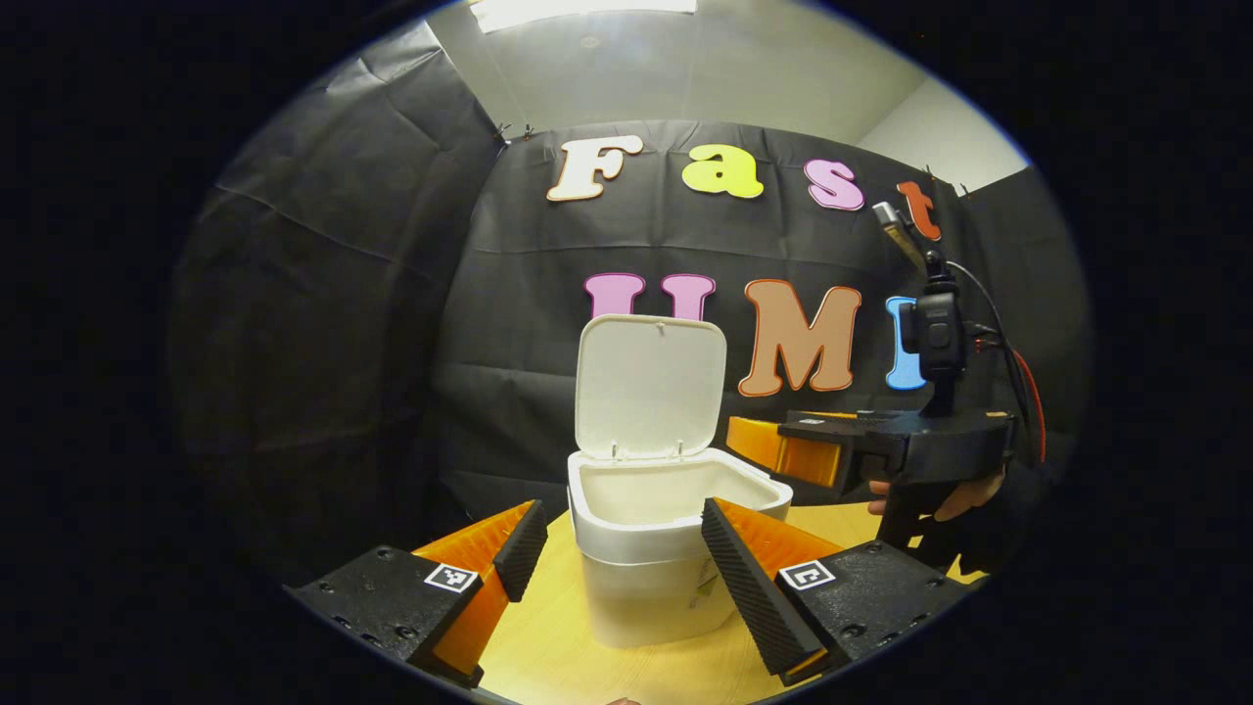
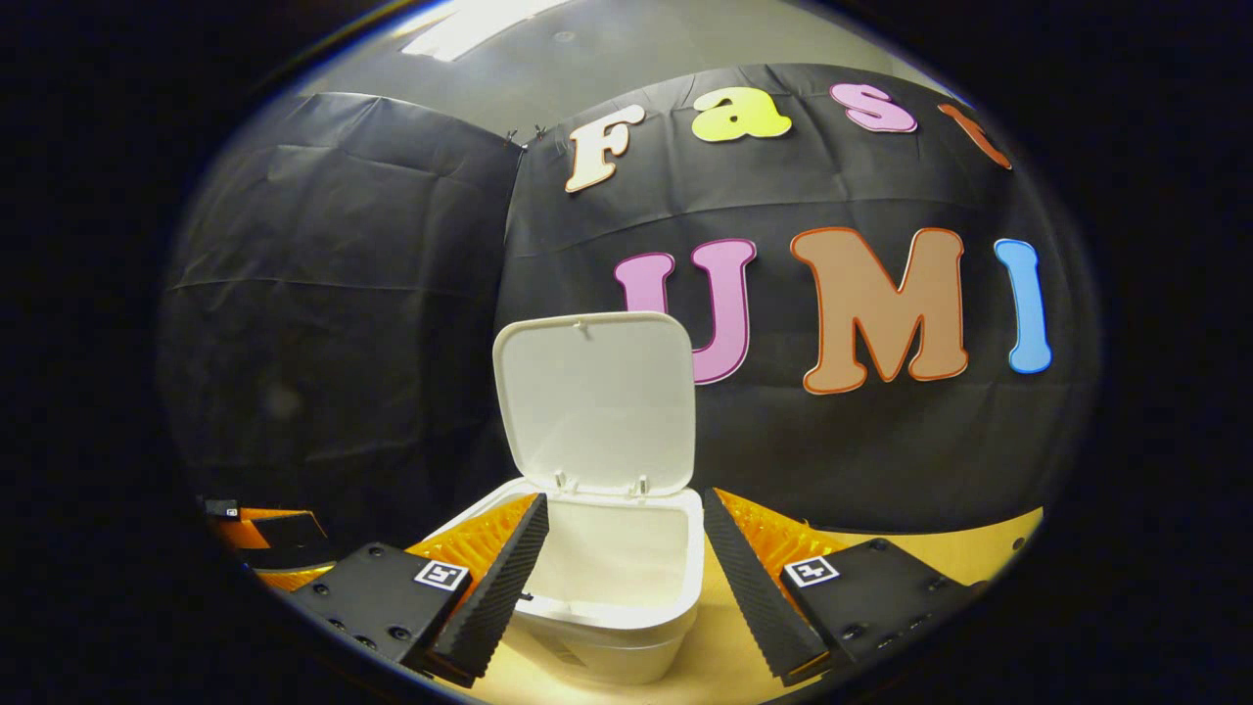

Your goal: Press the lid of the desktop garbage bin to open it, pick up the crumpled paper on the desktop and throw it into the bin, then pick up the pop can on the desktop and drop it into the bin, and finally close the garbage bin lid.

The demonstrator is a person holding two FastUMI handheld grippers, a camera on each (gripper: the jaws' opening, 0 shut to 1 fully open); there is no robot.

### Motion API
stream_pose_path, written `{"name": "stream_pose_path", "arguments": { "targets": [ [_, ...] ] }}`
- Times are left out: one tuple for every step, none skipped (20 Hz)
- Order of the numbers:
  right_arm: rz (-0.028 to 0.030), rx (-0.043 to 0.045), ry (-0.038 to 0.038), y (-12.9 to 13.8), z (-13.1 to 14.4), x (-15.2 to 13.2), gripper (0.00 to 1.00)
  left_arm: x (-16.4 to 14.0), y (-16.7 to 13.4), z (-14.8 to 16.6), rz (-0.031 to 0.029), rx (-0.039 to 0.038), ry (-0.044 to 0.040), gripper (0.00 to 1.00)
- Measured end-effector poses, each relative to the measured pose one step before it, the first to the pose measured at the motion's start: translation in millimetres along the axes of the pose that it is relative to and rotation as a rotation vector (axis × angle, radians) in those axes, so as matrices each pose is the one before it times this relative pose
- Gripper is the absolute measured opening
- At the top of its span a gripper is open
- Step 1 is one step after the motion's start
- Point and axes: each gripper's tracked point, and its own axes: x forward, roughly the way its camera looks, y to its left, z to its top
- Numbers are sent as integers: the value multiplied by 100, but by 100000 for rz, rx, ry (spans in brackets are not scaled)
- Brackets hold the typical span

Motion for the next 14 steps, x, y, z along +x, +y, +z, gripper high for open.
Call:
{"name": "stream_pose_path", "arguments": {
  "targets": [
    [-1412,-640,-1212,-584,351,-589,100,229,-529,183,-957,14,-345,95],
    [-1554,-491,-1198,-746,361,-616,100,222,-563,8,-992,78,-256,96],
    [-1457,-399,-1196,-797,305,-687,100,226,-586,84,-1181,27,-275,96],
    [-1673,-625,-1077,-775,351,-723,100,221,-696,222,-1306,80,-374,96],
    [-1961,-717,-1160,-1103,391,-732,100,294,-708,38,-1369,52,-212,95],
    [-2058,-551,-1015,-1154,306,-787,100,145,-783,137,-1460,67,-396,95],
    [-2039,-243,-1050,-1271,379,-714,100,271,-821,223,-1523,97,-433,95],
    [-2089,210,-883,-1168,287,-751,100,393,-911,215,-1532,20,-445,95],
    [-2124,459,-649,-1226,185,-766,100,357,-947,80,-1691,122,-290,95],
    [-2091,595,-518,-1160,303,-805,100,304,-908,123,-1530,1,-295,95],
    [-2032,471,-357,-1145,114,-893,100,178,-921,149,-1536,-115,-310,95],
    [-1955,95,-258,-1174,136,-740,100,211,-858,154,-1662,-216,-328,95],
    [-2315,-232,-107,-1280,39,-688,100,197,-945,54,-1647,-192,-339,95],
    [-2502,-431,-47,-1360,50,-746,100,238,-894,157,-1611,-108,-289,95]
  ]
}}
